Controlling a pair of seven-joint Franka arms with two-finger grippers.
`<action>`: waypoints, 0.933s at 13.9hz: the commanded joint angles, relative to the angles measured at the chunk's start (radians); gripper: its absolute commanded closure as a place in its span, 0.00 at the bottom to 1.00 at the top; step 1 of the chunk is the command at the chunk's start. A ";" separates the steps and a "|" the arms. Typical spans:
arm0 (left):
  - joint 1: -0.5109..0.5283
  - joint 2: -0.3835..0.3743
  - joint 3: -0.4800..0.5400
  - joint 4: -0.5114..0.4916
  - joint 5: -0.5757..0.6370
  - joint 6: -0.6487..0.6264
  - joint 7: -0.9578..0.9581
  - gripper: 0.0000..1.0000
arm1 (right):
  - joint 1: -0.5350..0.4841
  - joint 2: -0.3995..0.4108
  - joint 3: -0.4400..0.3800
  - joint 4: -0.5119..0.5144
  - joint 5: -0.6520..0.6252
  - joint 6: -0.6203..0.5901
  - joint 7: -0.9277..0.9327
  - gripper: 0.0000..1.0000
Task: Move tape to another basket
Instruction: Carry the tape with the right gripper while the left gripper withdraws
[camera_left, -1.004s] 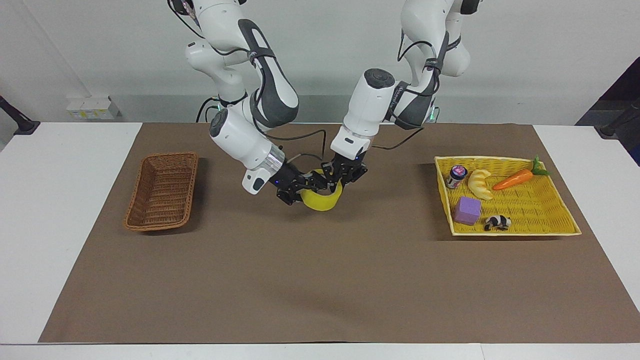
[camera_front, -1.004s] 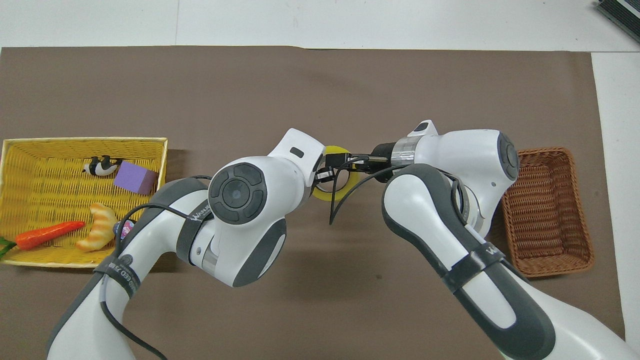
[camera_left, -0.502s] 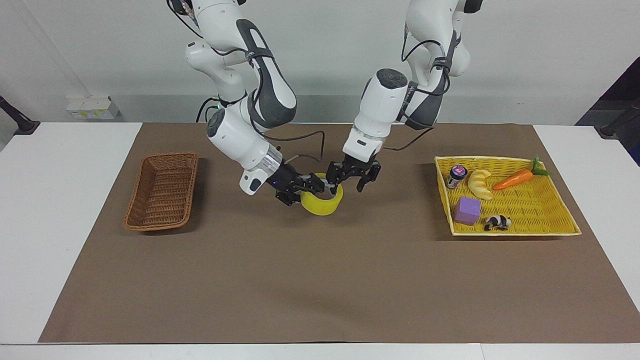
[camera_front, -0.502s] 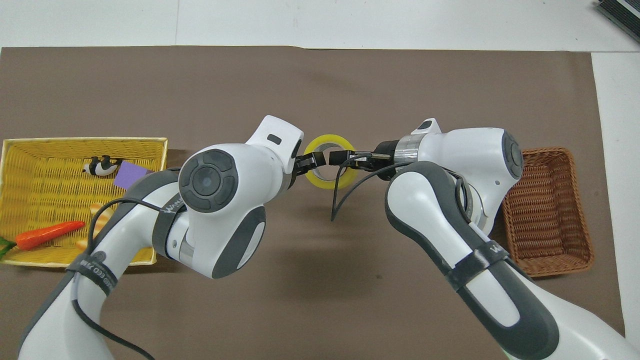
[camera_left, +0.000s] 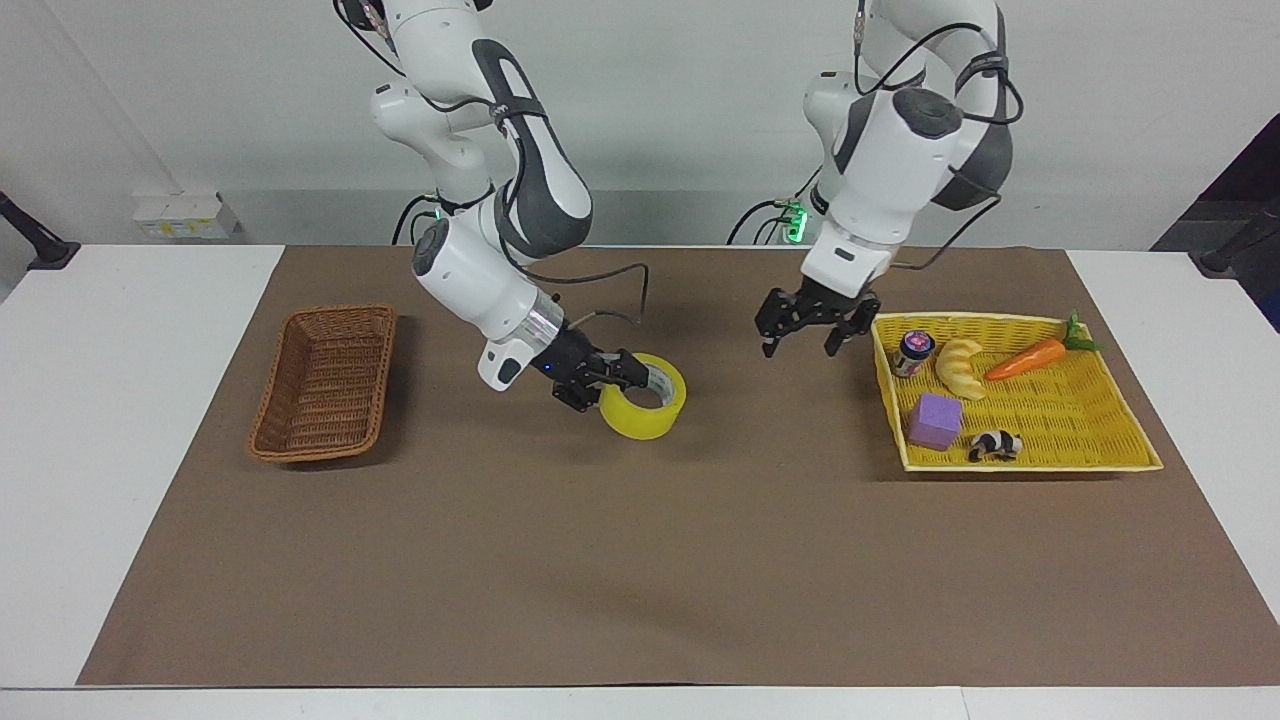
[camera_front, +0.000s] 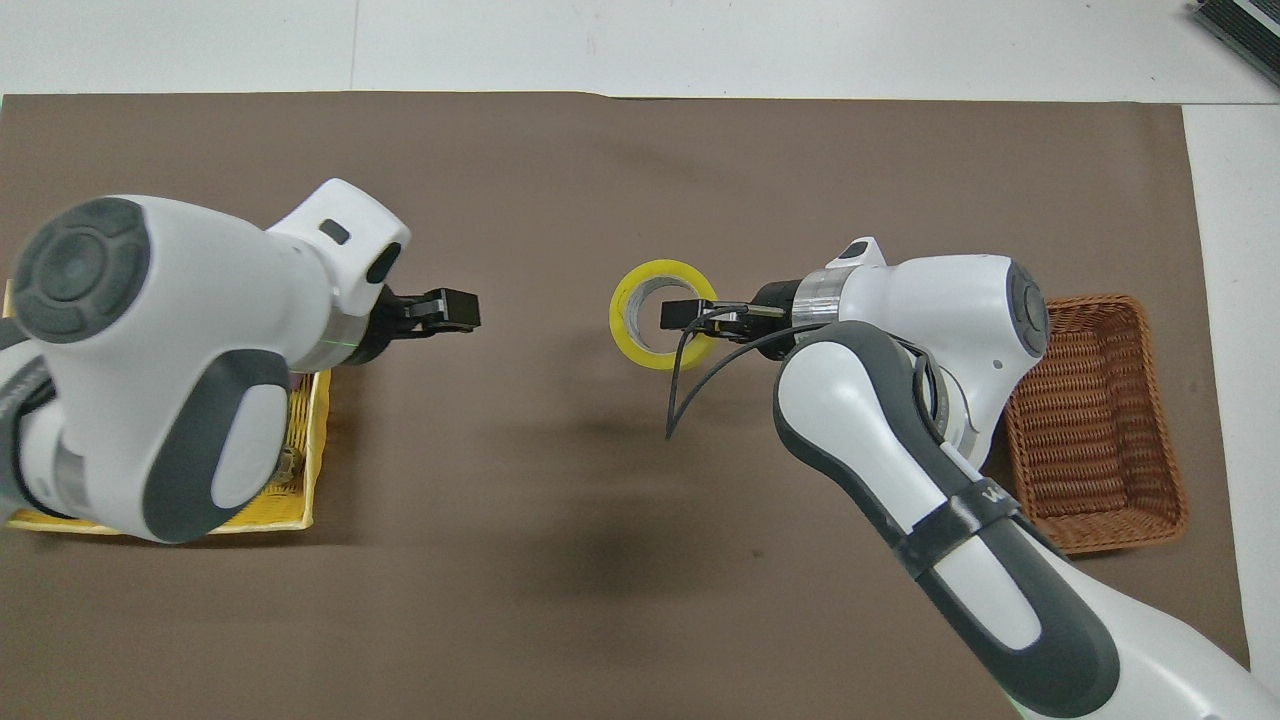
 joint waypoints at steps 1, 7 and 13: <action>0.122 -0.031 -0.007 -0.015 0.011 -0.041 0.207 0.00 | -0.029 -0.016 -0.001 0.009 -0.082 -0.052 0.090 1.00; 0.343 -0.017 -0.007 0.101 0.054 -0.086 0.477 0.00 | -0.074 -0.083 -0.003 0.052 -0.223 -0.173 0.223 1.00; 0.393 -0.009 -0.006 0.339 0.151 -0.346 0.577 0.00 | -0.201 -0.154 -0.002 0.133 -0.372 -0.418 0.257 1.00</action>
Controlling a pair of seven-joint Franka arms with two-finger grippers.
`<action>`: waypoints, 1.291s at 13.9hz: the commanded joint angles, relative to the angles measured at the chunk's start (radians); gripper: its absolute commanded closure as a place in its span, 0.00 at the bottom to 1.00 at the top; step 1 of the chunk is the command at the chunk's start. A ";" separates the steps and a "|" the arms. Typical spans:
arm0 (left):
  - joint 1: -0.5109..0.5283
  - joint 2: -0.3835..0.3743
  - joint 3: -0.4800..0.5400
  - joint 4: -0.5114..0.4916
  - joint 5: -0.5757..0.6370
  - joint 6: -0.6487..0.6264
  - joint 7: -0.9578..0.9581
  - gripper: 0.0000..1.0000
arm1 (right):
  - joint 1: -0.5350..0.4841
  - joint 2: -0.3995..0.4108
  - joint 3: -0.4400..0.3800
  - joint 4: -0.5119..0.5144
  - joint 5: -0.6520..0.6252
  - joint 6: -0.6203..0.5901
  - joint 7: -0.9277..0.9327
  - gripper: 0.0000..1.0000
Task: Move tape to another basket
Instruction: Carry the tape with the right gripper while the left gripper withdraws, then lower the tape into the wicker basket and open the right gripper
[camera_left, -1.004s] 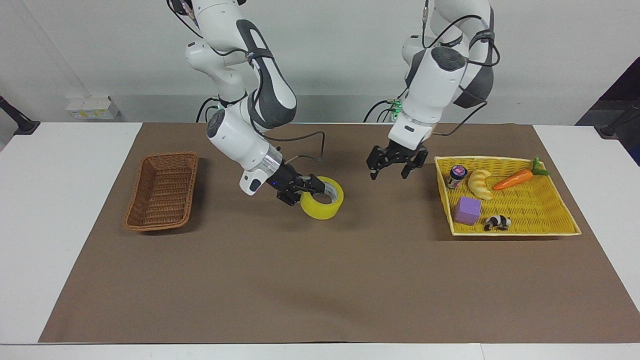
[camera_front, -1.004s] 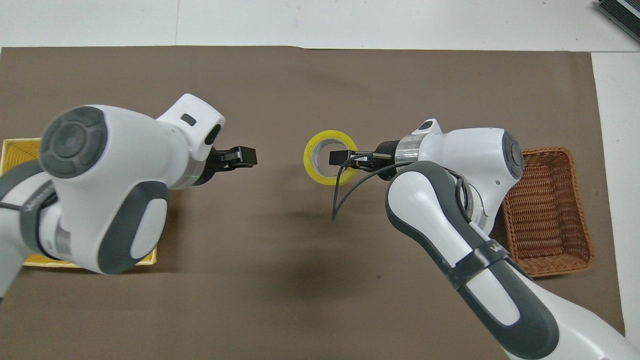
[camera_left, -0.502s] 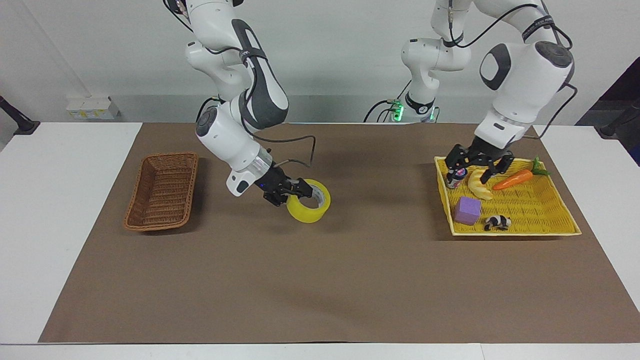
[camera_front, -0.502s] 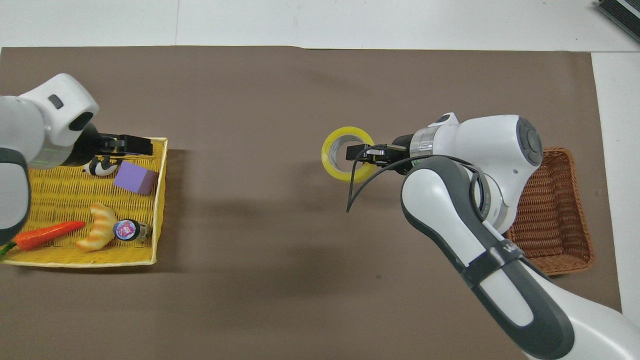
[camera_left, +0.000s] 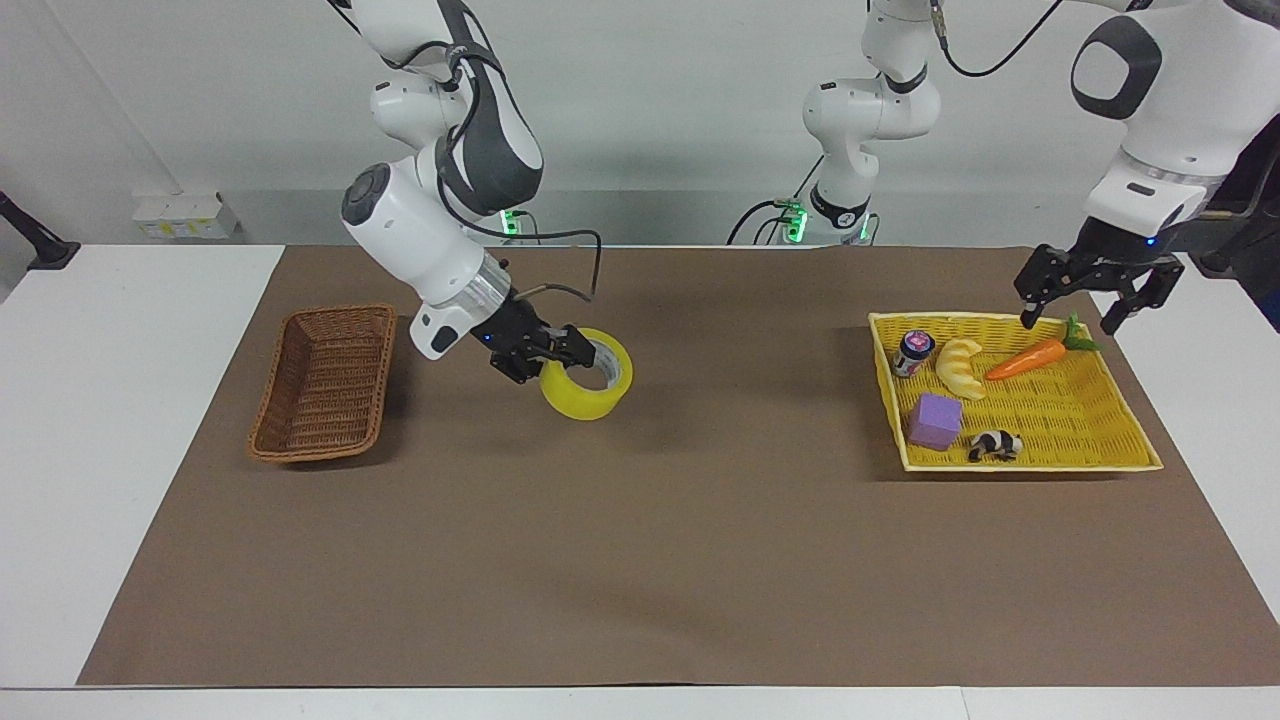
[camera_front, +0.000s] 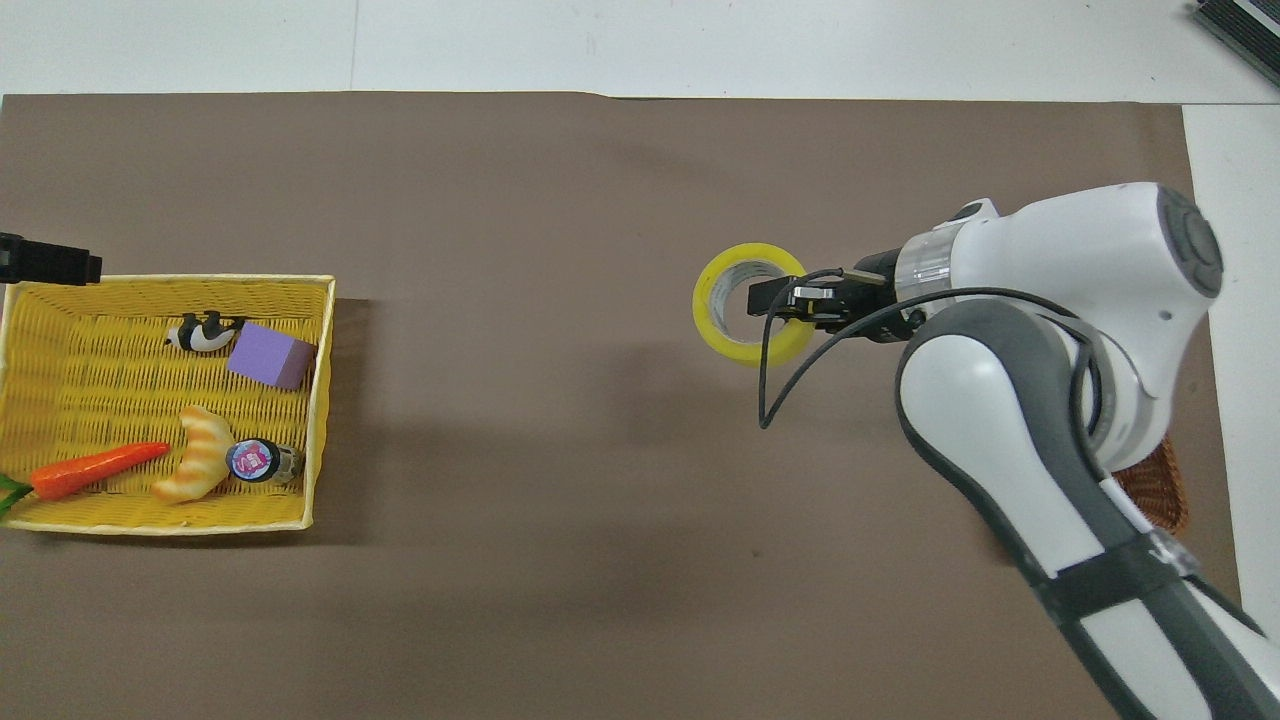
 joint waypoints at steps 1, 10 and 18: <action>0.020 0.012 -0.014 0.108 0.020 -0.148 0.016 0.00 | -0.073 -0.037 0.006 0.074 -0.070 -0.160 0.020 1.00; 0.018 -0.031 -0.024 0.113 0.019 -0.245 0.008 0.00 | -0.125 -0.118 0.005 0.097 -0.428 -0.360 0.032 1.00; 0.018 -0.032 -0.024 0.113 0.019 -0.240 0.007 0.00 | -0.301 -0.160 0.009 0.041 -0.513 -0.401 0.020 1.00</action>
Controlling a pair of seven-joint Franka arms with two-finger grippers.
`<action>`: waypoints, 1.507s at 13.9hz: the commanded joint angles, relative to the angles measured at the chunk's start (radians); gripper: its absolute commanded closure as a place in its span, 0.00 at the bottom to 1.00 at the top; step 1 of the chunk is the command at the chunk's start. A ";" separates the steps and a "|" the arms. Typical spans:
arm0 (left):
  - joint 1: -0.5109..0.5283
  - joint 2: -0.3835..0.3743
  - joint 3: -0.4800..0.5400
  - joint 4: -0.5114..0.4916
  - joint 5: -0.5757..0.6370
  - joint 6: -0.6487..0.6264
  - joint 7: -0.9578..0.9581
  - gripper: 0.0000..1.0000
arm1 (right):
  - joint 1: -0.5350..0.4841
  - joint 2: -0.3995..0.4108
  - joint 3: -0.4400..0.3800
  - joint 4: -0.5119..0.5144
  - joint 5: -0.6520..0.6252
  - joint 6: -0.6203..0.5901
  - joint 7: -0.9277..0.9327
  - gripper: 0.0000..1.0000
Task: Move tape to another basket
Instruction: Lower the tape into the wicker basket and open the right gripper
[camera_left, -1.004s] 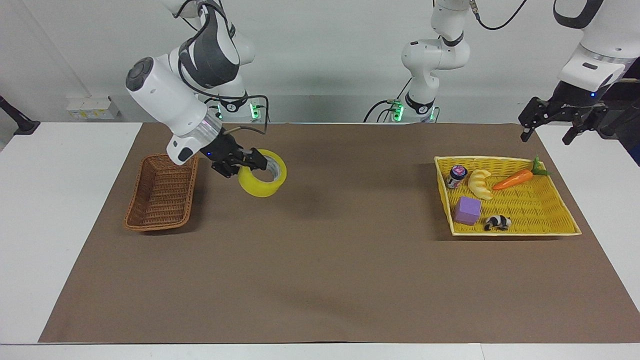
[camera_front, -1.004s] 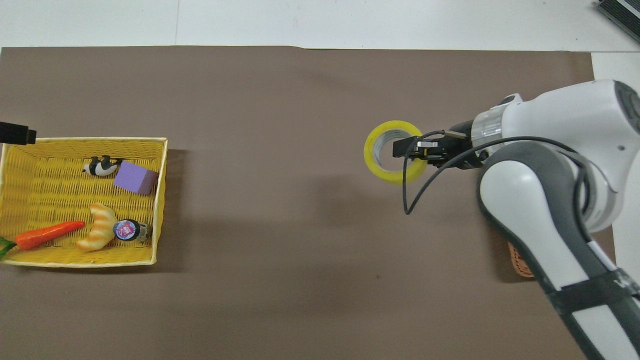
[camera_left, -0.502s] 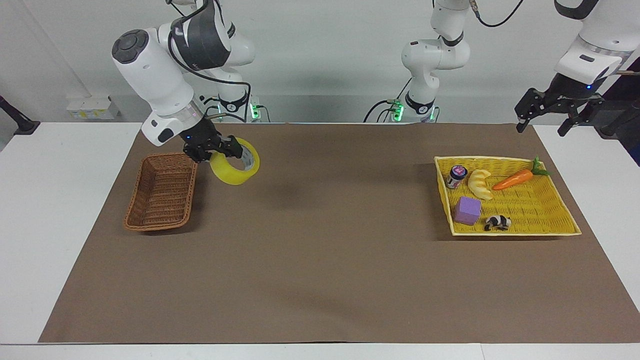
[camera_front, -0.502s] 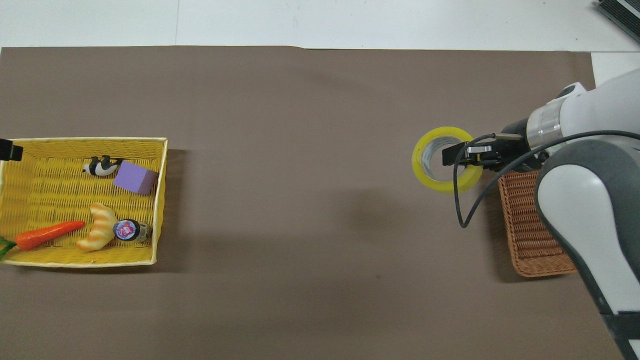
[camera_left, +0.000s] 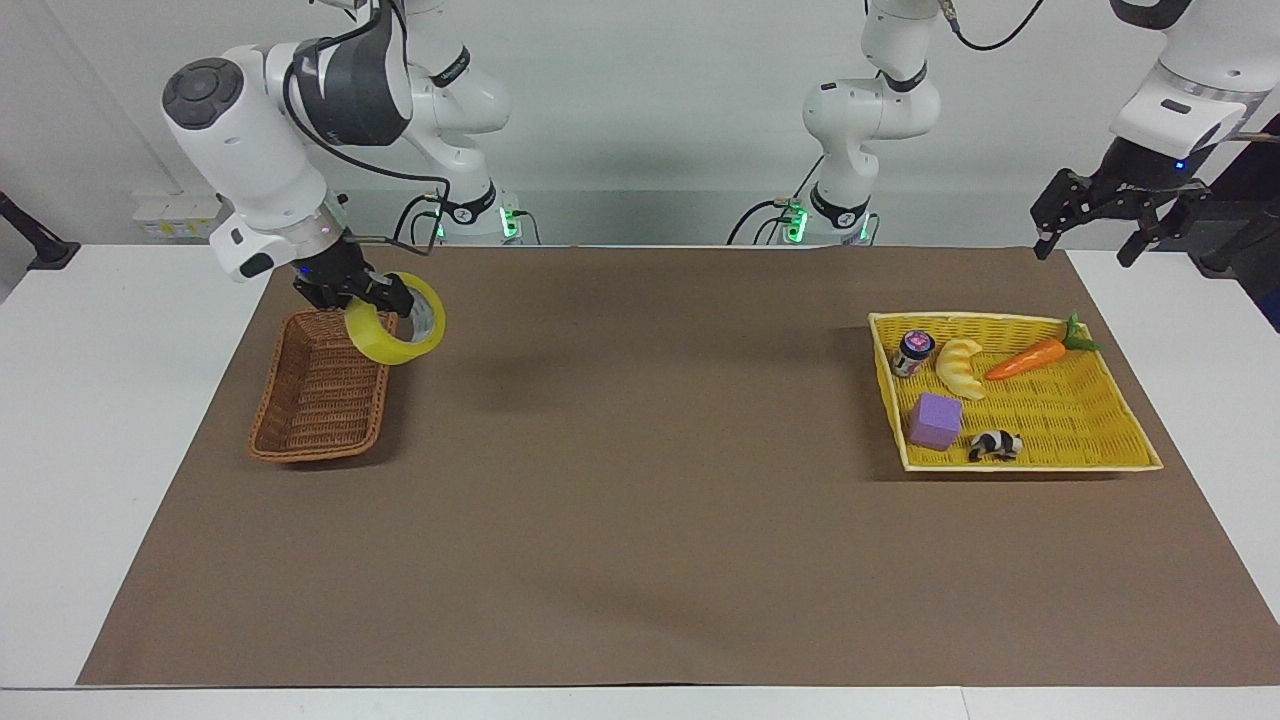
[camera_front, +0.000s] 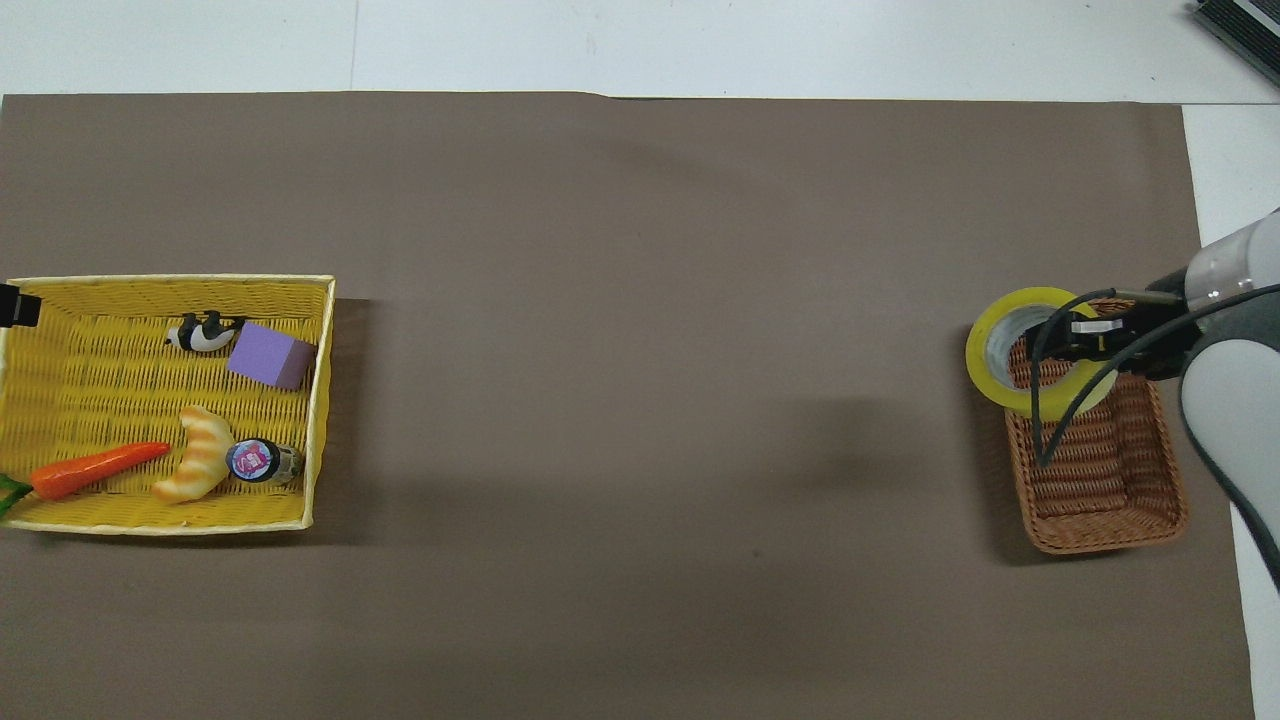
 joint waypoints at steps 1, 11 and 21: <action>0.014 -0.010 -0.012 0.001 0.017 -0.017 0.003 0.00 | -0.075 -0.046 0.014 -0.041 -0.020 -0.008 -0.048 1.00; 0.014 -0.010 -0.012 0.001 0.017 -0.017 0.003 0.00 | -0.273 -0.072 0.014 -0.222 -0.129 0.102 -0.256 1.00; 0.014 -0.010 -0.014 0.001 0.017 -0.017 0.003 0.00 | -0.278 0.044 0.015 -0.365 -0.140 0.378 -0.266 1.00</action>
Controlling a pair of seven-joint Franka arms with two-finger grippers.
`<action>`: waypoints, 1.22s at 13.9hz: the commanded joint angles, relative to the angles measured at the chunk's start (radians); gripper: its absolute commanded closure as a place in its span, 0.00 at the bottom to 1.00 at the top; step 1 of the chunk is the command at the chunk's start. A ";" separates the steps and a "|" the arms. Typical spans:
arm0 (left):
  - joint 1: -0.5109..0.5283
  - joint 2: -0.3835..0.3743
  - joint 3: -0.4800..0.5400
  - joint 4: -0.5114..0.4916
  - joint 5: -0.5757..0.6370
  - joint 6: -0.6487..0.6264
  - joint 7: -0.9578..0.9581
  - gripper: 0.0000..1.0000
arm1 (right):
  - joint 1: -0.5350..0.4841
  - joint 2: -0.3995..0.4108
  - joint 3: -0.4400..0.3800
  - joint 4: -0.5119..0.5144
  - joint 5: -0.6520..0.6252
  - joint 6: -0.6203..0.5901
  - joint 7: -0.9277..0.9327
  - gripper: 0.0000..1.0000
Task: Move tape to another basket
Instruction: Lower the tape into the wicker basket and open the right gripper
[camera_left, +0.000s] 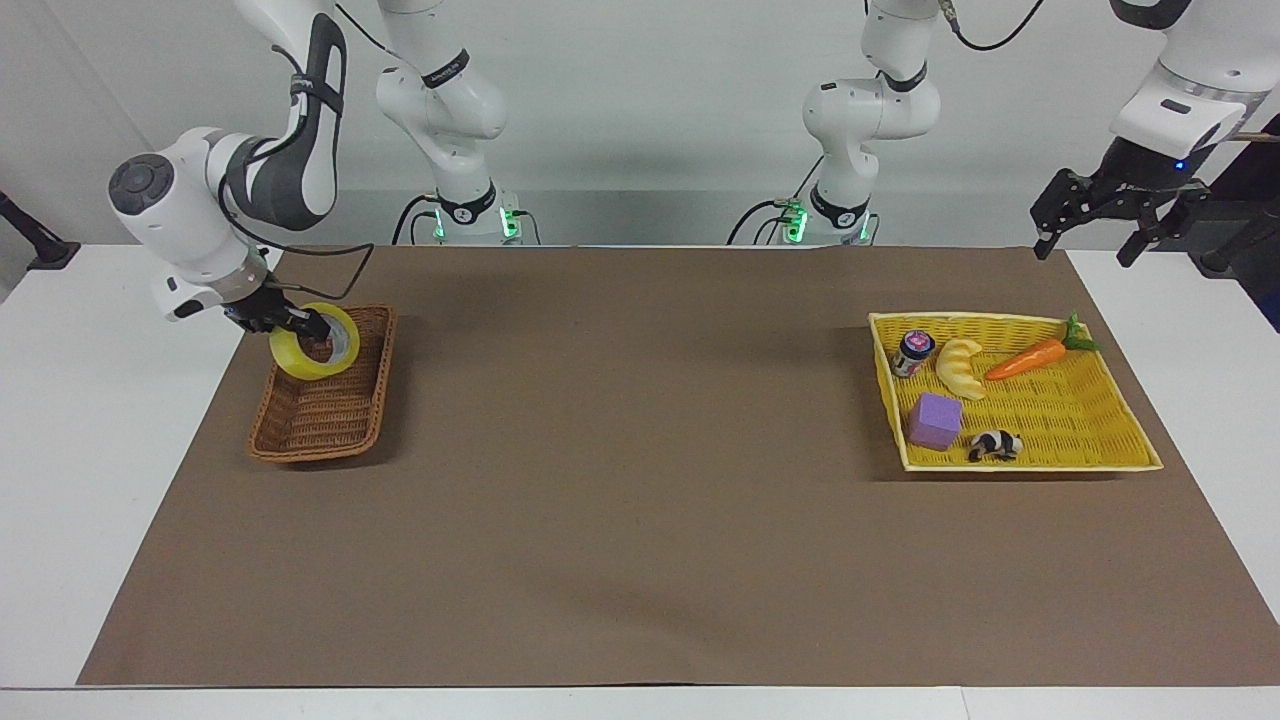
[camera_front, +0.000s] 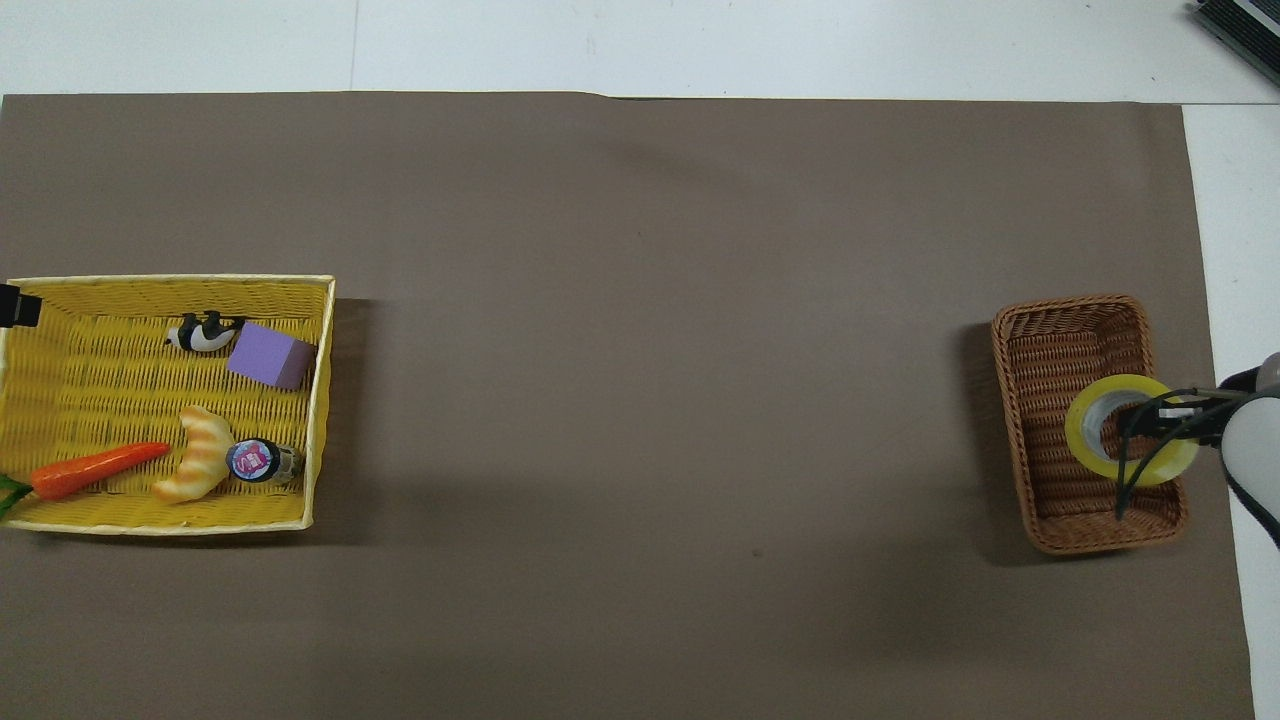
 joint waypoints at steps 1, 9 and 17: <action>0.014 -0.010 -0.012 0.001 0.017 -0.017 0.003 0.00 | -0.016 0.036 0.005 -0.020 -0.030 0.058 -0.030 0.97; 0.014 -0.010 -0.012 0.001 0.017 -0.017 0.003 0.00 | -0.005 0.027 0.005 0.062 -0.031 0.000 -0.024 0.00; 0.014 -0.010 -0.012 0.001 0.017 -0.017 0.003 0.00 | 0.055 0.019 0.005 0.168 -0.034 -0.026 -0.011 0.00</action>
